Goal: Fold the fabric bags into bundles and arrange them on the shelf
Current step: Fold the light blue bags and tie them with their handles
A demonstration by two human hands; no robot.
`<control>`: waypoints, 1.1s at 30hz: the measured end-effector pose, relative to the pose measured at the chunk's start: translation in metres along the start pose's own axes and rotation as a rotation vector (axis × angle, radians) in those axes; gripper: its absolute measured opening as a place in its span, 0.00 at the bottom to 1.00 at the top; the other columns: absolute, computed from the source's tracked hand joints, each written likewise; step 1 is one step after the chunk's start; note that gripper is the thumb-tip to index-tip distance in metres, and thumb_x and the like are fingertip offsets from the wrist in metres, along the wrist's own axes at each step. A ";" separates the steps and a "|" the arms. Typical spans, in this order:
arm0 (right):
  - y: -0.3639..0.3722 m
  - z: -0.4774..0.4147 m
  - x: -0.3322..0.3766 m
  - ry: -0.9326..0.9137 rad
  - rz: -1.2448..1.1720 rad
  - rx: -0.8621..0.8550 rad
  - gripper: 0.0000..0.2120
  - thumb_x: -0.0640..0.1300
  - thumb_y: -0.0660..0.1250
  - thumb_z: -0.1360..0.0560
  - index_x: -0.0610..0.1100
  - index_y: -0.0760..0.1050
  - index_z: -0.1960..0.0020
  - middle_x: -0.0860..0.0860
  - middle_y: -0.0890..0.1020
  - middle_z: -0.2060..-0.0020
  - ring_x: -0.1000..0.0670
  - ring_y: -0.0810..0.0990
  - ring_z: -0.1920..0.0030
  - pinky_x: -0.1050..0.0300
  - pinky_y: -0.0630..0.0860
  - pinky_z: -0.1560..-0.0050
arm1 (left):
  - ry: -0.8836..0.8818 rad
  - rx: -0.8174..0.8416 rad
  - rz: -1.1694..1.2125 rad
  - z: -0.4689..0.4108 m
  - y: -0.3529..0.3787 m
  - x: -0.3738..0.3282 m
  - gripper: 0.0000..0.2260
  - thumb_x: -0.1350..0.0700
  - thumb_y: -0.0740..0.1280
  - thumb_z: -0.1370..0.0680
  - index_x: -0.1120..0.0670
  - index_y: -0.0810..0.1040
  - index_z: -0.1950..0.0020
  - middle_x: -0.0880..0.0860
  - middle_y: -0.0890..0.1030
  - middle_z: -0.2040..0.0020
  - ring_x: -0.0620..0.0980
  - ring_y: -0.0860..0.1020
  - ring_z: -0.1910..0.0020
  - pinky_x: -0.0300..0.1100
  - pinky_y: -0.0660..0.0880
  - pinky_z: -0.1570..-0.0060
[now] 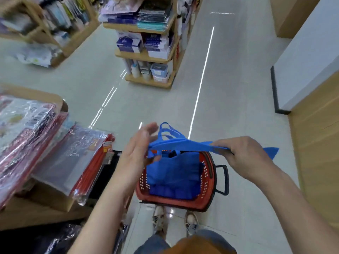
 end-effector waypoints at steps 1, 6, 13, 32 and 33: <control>0.002 -0.003 0.003 -0.041 0.016 0.045 0.14 0.40 0.64 0.25 0.57 0.82 0.50 0.51 0.84 0.61 0.44 0.80 0.57 0.49 0.76 0.57 | -0.006 0.051 -0.035 0.012 0.004 0.003 0.11 0.47 0.67 0.21 0.46 0.79 0.40 0.43 0.82 0.45 0.38 0.79 0.45 0.39 0.78 0.46; 0.009 -0.013 0.009 -0.084 -0.117 0.111 0.11 0.39 0.66 0.27 0.54 0.83 0.54 0.53 0.84 0.61 0.48 0.79 0.56 0.50 0.76 0.54 | 0.004 -0.283 -0.124 0.059 -0.004 0.017 0.15 0.44 0.71 0.26 0.52 0.80 0.66 0.47 0.81 0.68 0.43 0.76 0.67 0.38 0.72 0.64; 0.030 -0.004 0.055 -0.248 -0.219 0.306 0.14 0.33 0.66 0.29 0.51 0.80 0.64 0.52 0.80 0.69 0.48 0.77 0.64 0.59 0.69 0.65 | -0.006 -0.232 -0.462 0.132 -0.025 0.053 0.29 0.48 0.81 0.38 0.44 0.79 0.38 0.40 0.78 0.38 0.42 0.77 0.39 0.39 0.73 0.40; 0.118 0.105 0.197 -0.026 -0.834 0.471 0.07 0.46 0.71 0.28 0.47 0.80 0.51 0.51 0.84 0.56 0.53 0.81 0.58 0.63 0.80 0.68 | -0.141 -1.127 -0.055 0.436 -0.187 0.062 0.07 0.56 0.71 0.23 0.51 0.81 0.62 0.49 0.80 0.66 0.46 0.77 0.69 0.39 0.78 0.69; 0.125 0.110 0.212 -0.026 -0.912 0.479 0.10 0.50 0.72 0.30 0.47 0.79 0.50 0.50 0.83 0.53 0.52 0.81 0.56 0.62 0.80 0.68 | -0.153 -1.177 -0.075 0.452 -0.194 0.059 0.07 0.55 0.71 0.23 0.50 0.81 0.62 0.49 0.79 0.67 0.45 0.75 0.71 0.38 0.76 0.71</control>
Point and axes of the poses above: each hand's wrist, its own z-axis away from the middle knuckle, its own y-axis out of the palm, x = y × z, the point moved 2 cm from there along -z, towards the middle knuckle
